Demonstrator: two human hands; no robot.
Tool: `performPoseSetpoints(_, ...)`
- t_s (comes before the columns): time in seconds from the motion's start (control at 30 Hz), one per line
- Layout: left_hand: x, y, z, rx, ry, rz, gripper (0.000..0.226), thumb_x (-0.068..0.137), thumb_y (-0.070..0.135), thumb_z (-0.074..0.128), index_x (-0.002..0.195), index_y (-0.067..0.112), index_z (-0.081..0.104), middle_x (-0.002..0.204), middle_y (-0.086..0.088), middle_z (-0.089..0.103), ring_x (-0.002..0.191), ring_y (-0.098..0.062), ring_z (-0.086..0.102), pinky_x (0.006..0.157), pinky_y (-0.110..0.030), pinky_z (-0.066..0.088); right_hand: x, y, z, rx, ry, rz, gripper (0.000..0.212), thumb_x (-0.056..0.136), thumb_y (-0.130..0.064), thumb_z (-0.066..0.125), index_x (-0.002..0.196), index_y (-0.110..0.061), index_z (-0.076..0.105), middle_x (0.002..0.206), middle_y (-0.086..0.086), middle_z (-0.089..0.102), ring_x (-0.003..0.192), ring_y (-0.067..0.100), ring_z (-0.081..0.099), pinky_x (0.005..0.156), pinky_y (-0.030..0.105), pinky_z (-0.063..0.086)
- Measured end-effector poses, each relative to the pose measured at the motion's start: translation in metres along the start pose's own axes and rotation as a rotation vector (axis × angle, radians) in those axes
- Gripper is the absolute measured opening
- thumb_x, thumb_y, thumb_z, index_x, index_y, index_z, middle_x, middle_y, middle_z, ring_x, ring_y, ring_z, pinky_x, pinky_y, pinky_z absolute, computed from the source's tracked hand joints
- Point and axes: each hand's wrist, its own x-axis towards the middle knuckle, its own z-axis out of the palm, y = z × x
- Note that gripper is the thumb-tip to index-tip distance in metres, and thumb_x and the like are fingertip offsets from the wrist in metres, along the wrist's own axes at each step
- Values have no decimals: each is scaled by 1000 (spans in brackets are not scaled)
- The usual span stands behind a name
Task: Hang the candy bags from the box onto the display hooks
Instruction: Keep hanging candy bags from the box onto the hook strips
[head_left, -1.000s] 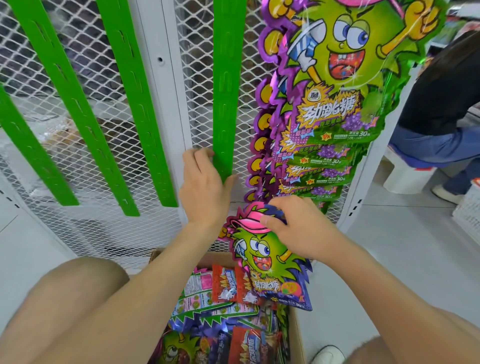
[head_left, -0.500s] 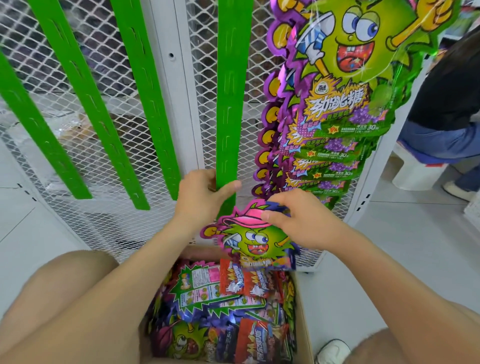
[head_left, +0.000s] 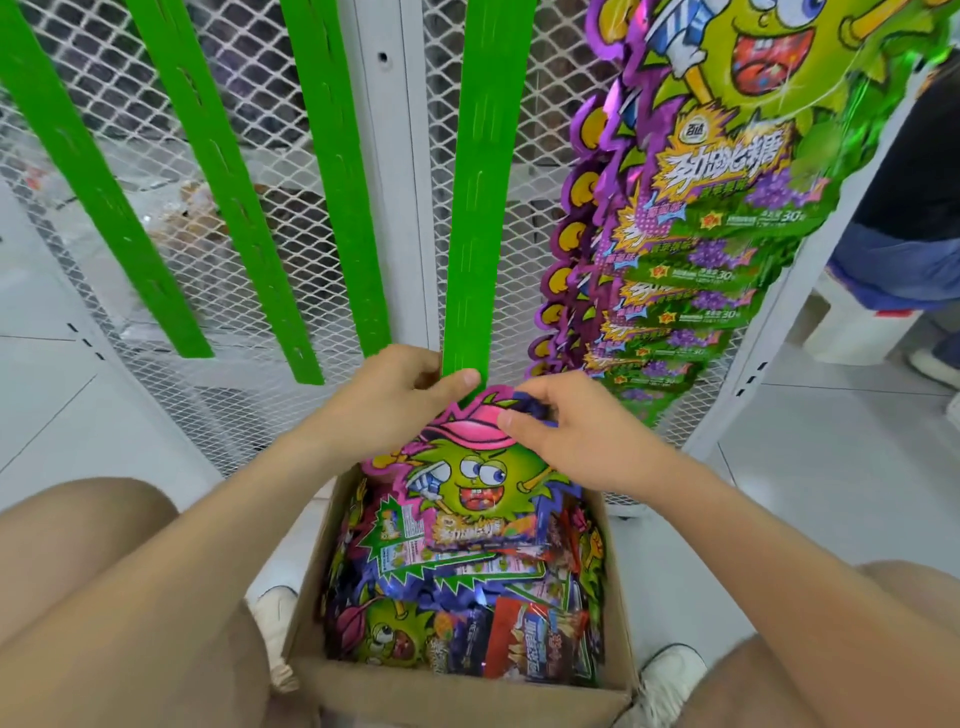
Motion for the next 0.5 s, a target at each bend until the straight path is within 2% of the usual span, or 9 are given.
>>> performPoseSetpoints(0.07,-4,2,-4,-87,5,-108,60,96,60,64,70,7,54,54,4,35,45,-13,34,47,-23,23,0,-3,3,7,43,-2,48,91,-60,56,82,-14,67,74,13,65,64,18,51,66,43,49)
performPoseSetpoints(0.1,-6,4,-5,-139,-6,-158,59,95,63,65,73,9,58,59,4,44,51,-15,48,53,-23,32,0,-4,5,6,66,1,50,89,-61,55,81,-13,67,74,13,65,63,16,50,66,43,49)
performPoseSetpoints(0.13,-6,5,-6,-190,-16,-203,53,94,63,65,78,12,63,69,6,56,68,-16,62,65,-26,42,0,-5,5,7,89,4,50,89,-61,56,79,-13,66,73,13,65,62,12,48,65,42,49)
performPoseSetpoints(0.17,-8,9,-7,-230,-16,-235,45,94,62,66,84,19,65,81,8,60,87,-15,66,80,-29,44,0,-7,7,10,108,4,48,90,-58,58,77,-12,65,72,14,64,62,10,46,64,40,47)
performPoseSetpoints(0.2,-10,12,-8,-261,-13,-246,37,95,60,66,85,24,61,88,13,58,95,-15,62,90,-30,41,0,-8,7,17,120,5,46,90,-55,60,76,-12,64,71,15,63,62,10,45,63,39,46)
performPoseSetpoints(0.27,-12,14,-10,-298,-48,-229,37,94,60,68,82,26,64,89,16,61,95,-11,61,97,-30,41,0,-9,9,30,122,11,42,92,-51,63,74,-12,64,70,16,61,62,10,43,62,37,42)
performPoseSetpoints(0.37,-15,14,-10,-344,-168,-219,41,91,60,73,91,20,83,90,2,82,92,-18,78,103,-40,56,2,-9,11,13,121,39,33,95,-39,69,73,-14,65,65,14,59,59,11,41,57,31,33)
performPoseSetpoints(0.43,-16,9,-11,-350,-209,-210,34,94,51,73,95,18,84,93,-3,83,95,-22,79,104,-45,57,2,-10,12,7,147,72,28,93,-37,73,74,-18,66,61,6,61,54,10,46,55,27,34)
performPoseSetpoints(0.5,-15,6,-10,-328,-223,-203,32,95,48,72,95,18,84,94,-2,83,98,-23,78,104,-44,57,2,-11,12,19,179,102,23,90,-39,78,77,-23,66,59,-3,64,50,2,48,51,18,34)
